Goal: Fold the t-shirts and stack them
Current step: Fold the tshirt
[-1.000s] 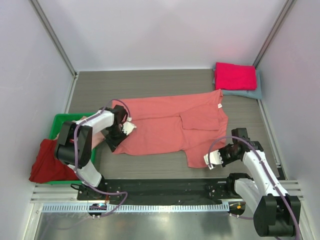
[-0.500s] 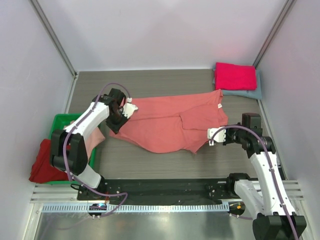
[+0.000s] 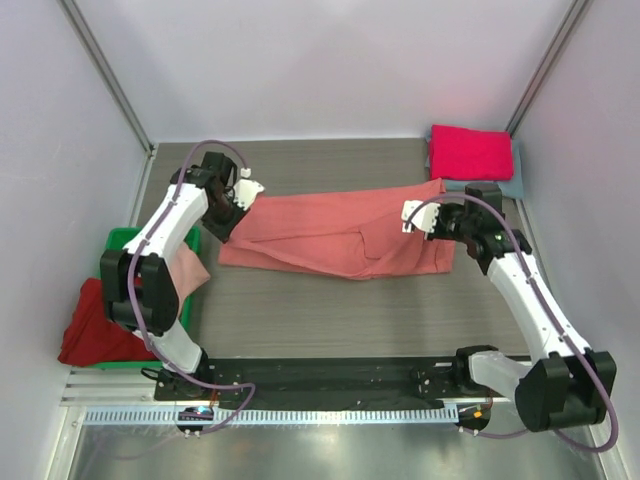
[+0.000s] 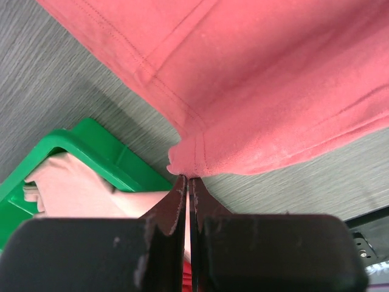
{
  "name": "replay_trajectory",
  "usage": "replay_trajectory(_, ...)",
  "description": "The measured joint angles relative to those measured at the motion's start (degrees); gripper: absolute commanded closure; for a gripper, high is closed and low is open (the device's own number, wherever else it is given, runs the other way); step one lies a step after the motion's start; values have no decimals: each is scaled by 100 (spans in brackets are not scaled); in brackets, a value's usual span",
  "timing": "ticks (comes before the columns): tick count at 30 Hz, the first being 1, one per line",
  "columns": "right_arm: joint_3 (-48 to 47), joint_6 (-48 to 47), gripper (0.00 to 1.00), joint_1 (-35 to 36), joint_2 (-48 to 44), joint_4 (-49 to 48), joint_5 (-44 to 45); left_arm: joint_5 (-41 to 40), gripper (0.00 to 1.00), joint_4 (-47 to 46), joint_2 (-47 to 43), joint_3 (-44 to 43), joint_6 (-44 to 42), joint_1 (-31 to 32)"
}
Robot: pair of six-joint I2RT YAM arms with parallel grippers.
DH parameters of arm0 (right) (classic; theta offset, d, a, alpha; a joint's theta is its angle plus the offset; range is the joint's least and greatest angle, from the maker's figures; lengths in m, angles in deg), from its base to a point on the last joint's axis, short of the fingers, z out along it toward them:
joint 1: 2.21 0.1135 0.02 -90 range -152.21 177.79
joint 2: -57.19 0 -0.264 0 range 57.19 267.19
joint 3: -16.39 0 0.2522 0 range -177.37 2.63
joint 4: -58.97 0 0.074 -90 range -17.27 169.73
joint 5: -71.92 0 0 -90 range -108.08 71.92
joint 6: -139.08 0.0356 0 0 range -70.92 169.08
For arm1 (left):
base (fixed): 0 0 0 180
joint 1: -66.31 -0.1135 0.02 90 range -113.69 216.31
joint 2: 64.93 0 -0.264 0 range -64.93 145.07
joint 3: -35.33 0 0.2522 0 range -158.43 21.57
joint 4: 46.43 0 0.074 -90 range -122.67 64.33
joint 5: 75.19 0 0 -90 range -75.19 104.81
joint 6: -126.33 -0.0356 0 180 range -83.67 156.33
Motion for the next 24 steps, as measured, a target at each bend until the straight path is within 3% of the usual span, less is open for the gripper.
replay_trajectory(9, -634, 708, 99, 173, 1211, -935, 407, 11, 100, 37, 490, -319, 0, -214)
replay_trajectory(24, -1191, 1132, 99, 173, 2688, -1777, 883, -57, 100, 50, 1768, -1217, 155, -402)
